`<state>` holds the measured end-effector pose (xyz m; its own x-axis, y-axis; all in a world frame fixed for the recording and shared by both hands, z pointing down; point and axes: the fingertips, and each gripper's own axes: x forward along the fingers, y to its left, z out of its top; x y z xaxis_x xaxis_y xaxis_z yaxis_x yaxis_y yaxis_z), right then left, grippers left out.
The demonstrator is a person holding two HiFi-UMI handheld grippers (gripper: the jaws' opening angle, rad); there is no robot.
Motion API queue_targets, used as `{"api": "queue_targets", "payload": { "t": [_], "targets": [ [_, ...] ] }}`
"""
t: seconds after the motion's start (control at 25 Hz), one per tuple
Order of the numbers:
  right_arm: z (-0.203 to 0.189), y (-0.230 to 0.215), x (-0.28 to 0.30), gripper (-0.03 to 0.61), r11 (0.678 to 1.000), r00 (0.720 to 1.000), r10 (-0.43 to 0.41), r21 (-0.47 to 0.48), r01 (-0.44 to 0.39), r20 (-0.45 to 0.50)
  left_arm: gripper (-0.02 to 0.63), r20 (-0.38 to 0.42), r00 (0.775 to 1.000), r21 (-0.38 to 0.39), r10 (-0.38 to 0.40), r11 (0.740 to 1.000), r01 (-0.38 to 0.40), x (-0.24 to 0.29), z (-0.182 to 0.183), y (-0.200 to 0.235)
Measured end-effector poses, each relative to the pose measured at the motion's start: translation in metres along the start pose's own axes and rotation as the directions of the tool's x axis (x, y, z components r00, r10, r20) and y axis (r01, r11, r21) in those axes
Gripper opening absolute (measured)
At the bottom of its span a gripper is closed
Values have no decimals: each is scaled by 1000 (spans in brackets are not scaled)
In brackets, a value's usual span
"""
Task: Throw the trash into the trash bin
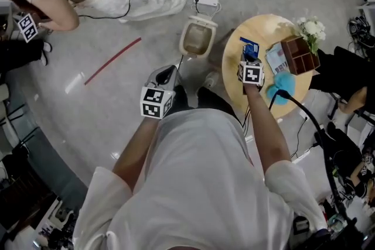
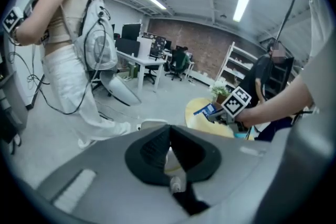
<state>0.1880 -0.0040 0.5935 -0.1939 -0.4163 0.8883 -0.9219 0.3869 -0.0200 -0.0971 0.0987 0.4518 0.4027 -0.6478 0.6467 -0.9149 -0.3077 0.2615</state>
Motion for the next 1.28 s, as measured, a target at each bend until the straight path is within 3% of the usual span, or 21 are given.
{"api": "queue_targets", "payload": {
  "t": [0.84, 1.28],
  "targets": [
    [32, 112, 34, 34, 983, 990, 142, -113, -143, -19, 3, -9, 998, -64, 65, 996, -66, -19, -12, 72],
    [25, 167, 51, 34, 962, 972, 230, -137, -234, -49, 4, -11, 994, -98, 108, 989, -109, -29, -22, 112]
  ]
}}
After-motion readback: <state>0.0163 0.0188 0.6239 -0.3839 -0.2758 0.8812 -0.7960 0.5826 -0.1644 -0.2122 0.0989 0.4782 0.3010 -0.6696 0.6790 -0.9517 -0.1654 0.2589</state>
